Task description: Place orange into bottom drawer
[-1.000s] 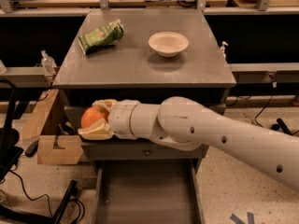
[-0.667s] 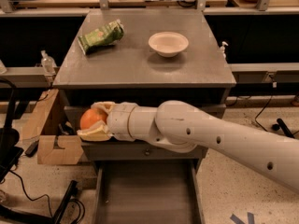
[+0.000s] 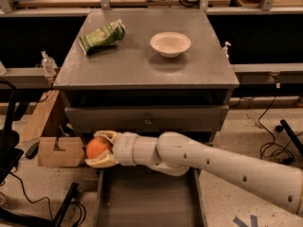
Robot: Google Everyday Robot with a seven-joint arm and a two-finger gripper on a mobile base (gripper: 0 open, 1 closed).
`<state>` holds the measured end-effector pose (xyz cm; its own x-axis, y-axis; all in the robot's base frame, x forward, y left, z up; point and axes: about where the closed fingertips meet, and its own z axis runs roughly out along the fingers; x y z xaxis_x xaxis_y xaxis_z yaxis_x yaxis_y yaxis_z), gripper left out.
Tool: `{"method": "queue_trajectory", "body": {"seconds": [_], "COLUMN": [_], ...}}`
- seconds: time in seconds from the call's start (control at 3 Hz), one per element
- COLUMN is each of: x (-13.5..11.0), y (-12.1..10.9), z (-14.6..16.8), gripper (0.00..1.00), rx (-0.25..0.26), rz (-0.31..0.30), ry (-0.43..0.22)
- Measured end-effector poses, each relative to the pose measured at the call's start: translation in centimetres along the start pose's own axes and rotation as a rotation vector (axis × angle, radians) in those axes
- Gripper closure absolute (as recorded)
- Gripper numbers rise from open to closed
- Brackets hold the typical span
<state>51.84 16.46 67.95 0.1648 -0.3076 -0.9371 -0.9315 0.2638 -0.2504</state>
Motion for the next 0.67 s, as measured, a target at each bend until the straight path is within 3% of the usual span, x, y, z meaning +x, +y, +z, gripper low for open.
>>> {"method": "queue_trajectory", "body": {"seconds": [0.33, 0.67], "x": [7.4, 15.6], "y": [1.9, 4.6], "z": [0.0, -0.8], "gripper": [1.00, 1.00], "rx": [-0.041, -0.080], "rz": [0.044, 0.156], "ry": [-0.030, -0.030]}}
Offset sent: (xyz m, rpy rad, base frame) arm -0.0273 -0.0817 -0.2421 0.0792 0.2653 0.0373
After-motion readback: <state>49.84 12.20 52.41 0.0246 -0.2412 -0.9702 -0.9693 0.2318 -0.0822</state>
